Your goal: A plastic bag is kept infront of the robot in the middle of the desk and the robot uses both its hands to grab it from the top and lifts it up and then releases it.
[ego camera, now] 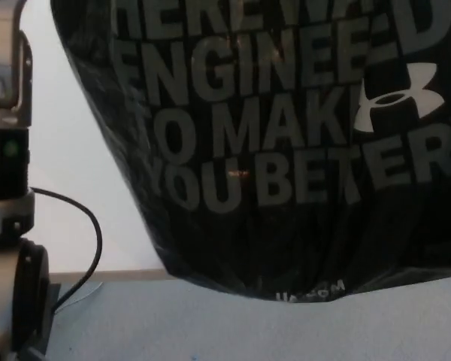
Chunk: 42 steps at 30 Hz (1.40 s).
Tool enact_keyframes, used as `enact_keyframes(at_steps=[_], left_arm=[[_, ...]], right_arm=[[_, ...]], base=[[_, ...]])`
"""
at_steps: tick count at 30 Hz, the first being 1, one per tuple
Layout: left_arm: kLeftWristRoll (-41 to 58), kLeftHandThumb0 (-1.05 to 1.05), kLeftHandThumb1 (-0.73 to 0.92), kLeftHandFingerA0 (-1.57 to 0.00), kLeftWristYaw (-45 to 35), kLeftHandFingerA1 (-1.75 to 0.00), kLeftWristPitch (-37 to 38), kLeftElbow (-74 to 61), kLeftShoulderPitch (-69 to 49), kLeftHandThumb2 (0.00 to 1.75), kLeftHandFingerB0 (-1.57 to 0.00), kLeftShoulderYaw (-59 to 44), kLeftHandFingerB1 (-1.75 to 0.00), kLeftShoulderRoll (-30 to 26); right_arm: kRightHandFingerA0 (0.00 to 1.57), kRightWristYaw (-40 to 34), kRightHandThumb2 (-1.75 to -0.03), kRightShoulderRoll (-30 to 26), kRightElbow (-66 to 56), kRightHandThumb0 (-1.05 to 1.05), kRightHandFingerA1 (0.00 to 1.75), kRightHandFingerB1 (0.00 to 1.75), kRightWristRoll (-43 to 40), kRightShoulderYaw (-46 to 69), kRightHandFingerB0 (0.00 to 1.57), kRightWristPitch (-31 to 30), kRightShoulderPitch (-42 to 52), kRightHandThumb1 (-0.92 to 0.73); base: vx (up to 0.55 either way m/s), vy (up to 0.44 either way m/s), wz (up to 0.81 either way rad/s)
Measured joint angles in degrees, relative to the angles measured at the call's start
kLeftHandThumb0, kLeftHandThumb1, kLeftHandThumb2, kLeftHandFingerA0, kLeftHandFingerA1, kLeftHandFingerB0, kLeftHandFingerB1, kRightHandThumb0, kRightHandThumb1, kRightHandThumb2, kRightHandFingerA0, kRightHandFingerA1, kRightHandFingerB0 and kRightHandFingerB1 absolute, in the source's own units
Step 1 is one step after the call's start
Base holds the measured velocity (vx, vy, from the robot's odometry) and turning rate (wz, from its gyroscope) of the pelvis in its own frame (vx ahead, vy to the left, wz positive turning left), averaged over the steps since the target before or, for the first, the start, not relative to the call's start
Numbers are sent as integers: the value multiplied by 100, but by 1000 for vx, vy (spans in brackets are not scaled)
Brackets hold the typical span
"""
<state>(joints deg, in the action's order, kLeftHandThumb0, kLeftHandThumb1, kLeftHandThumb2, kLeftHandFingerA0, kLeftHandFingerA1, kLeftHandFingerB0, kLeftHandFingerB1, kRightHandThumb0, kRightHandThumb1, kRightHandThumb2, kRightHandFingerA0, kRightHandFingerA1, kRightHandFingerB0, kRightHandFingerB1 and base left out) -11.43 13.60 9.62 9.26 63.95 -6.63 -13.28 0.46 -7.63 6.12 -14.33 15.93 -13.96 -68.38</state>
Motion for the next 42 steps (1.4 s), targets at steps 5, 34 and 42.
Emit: enact_keyframes(at_steps=[5, 34, 42], left_arm=[[-200, -34, 64, -113, 38, -159, -175, -397, 264, 59, -101, 81, -130, -50], [-711, -99, 57, 0, -967, 0, -885, 509, 227, 62, 0, 978, -9, -1274], [-876, -102, 74, 0, -1489, 0, -1555, -341, -709, 108, -2, 954, -12, -1834]], right_arm=[[94, 2, -59, -1, 2, -38, 175, 166, -84, 3, 72, -46, 13, -67], [0, 464, -96, -871, 1998, -93, 20, 0, 541, -1421, 0, -204, -360, -56], [6, 920, -62, -1476, 1626, -79, 36, 32, 819, -1730, 14, -405, 267, -68]], base=[[0, 0, 0], [0, 0, 0], [1, 0, 27]])
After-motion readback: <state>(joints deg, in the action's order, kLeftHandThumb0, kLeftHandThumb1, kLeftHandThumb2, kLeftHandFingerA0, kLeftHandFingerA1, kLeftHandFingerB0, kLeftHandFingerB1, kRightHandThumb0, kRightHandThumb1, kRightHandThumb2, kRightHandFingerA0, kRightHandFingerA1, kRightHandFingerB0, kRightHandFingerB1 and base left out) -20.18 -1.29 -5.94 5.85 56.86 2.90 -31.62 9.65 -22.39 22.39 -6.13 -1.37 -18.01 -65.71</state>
